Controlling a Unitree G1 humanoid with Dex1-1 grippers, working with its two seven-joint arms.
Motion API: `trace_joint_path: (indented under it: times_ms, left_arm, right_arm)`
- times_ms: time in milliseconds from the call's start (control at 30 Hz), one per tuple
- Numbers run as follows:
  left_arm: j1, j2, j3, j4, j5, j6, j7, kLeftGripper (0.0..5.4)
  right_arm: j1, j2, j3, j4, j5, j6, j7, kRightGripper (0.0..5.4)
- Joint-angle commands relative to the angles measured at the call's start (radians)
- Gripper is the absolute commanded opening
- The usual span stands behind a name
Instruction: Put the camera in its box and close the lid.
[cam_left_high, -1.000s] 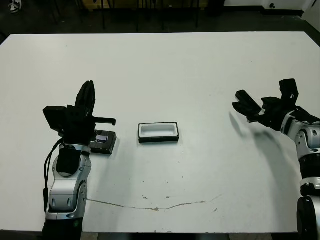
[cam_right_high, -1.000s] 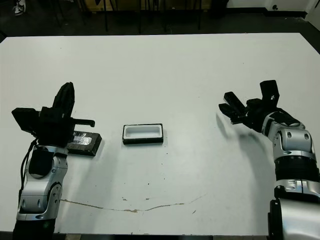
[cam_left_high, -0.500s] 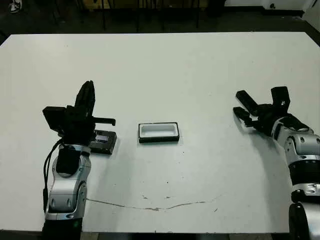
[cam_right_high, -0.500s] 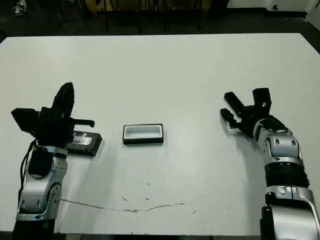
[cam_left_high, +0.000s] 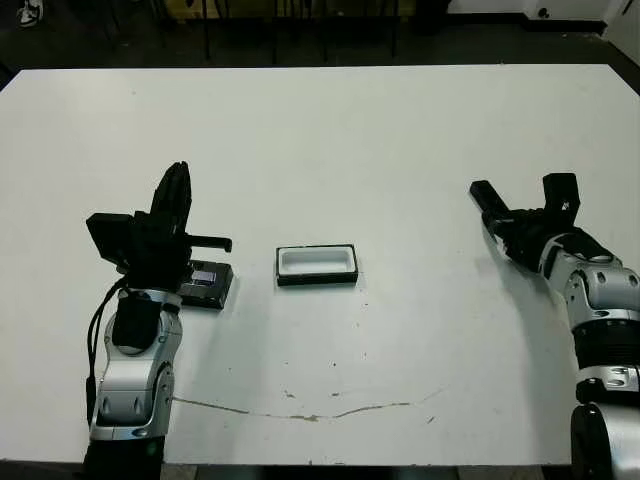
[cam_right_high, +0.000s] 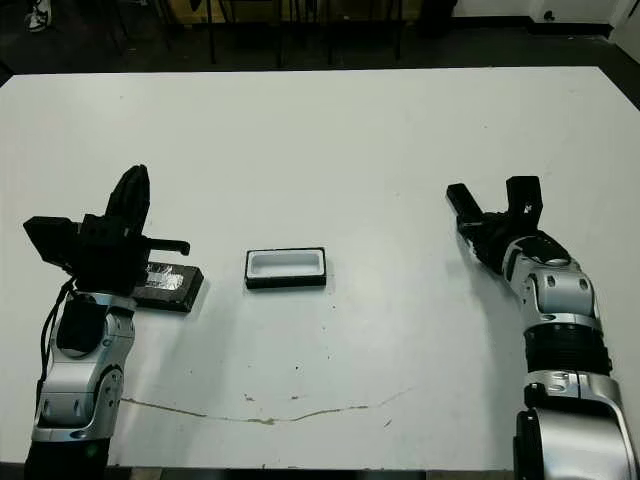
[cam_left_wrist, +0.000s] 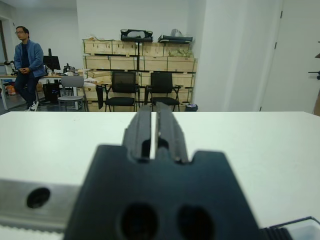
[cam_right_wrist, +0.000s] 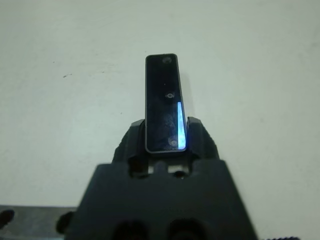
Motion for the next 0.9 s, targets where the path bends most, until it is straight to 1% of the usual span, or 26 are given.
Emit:
trace_joint_path:
  times_ms: [33, 133, 200, 333, 400, 533, 600, 700, 767, 867, 900]
  left_arm:
    - [0.015, 0.008, 0.001, 0.02, 0.003, 0.009, -0.002, 0.0]
    - [0.016, 0.007, -0.002, 0.019, 0.005, 0.009, 0.0, 0.0]
    - [0.017, 0.008, -0.003, 0.019, 0.009, 0.007, 0.001, 0.0]
    - [0.016, 0.012, -0.003, 0.023, 0.011, 0.003, -0.001, 0.0]
    - [0.016, 0.011, -0.003, 0.02, 0.01, 0.005, 0.001, 0.0]
    - [0.016, 0.007, -0.002, 0.017, 0.002, 0.013, 0.003, 0.0]
    - [0.015, 0.009, -0.003, 0.017, 0.001, 0.013, 0.0, 0.0]
    - [0.014, 0.009, -0.003, 0.019, 0.002, 0.01, -0.001, 0.0]
    - [0.013, 0.01, -0.004, 0.019, 0.003, 0.01, 0.0, 0.0]
    - [0.012, 0.009, -0.004, 0.015, 0.006, 0.013, 0.003, 0.0]
    - [0.012, 0.009, -0.004, 0.014, 0.007, 0.014, 0.005, 0.0]
  right_arm:
    - [0.039, 0.015, 0.009, 0.01, -0.016, 0.018, -0.025, 0.63]
    - [0.044, 0.013, 0.012, 0.009, -0.017, -0.002, -0.02, 0.61]
    - [0.053, 0.007, 0.021, 0.002, -0.022, -0.04, -0.003, 0.61]
    - [0.066, 0.004, 0.017, -0.031, -0.016, -0.087, 0.014, 0.61]
    - [0.073, 0.003, 0.012, -0.071, -0.008, -0.101, 0.024, 0.6]
    - [0.091, -0.01, 0.006, -0.206, 0.019, -0.108, 0.063, 0.6]
    - [0.092, -0.017, -0.003, -0.262, 0.045, -0.105, 0.098, 0.6]
    - [0.093, -0.046, 0.008, -0.34, 0.066, -0.15, 0.187, 0.6]
    - [0.072, -0.069, 0.019, -0.367, 0.097, -0.158, 0.272, 0.6]
    - [0.04, -0.103, 0.047, -0.394, 0.127, -0.136, 0.371, 0.6]
    - [0.025, -0.119, 0.066, -0.389, 0.134, -0.154, 0.432, 0.6]
